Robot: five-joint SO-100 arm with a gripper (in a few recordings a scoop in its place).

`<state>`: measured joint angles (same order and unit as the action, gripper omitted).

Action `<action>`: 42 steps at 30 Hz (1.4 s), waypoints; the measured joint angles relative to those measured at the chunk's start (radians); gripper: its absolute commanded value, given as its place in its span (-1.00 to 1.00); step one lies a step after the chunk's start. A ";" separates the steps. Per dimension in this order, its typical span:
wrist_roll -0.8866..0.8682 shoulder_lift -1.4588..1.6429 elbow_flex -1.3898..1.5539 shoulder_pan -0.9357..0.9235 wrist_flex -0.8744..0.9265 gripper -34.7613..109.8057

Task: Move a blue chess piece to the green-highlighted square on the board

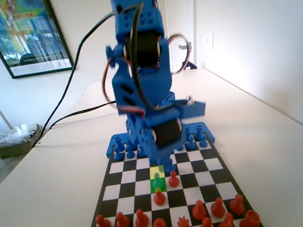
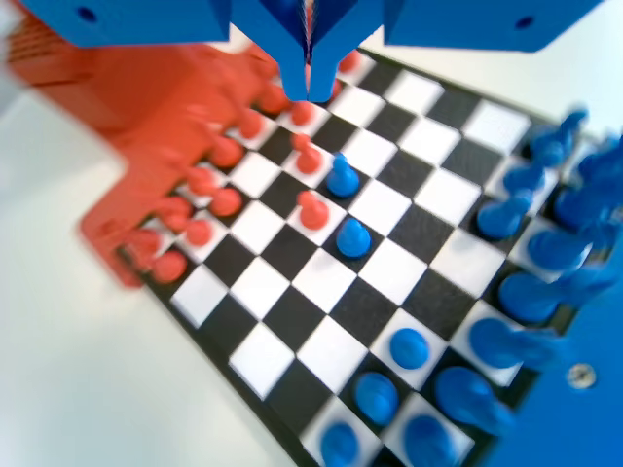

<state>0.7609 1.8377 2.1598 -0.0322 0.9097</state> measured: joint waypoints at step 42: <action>0.959 1.178 0.017 0.054 0.684 -0.50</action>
<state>1.7196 3.0158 2.1767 0.0215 1.5938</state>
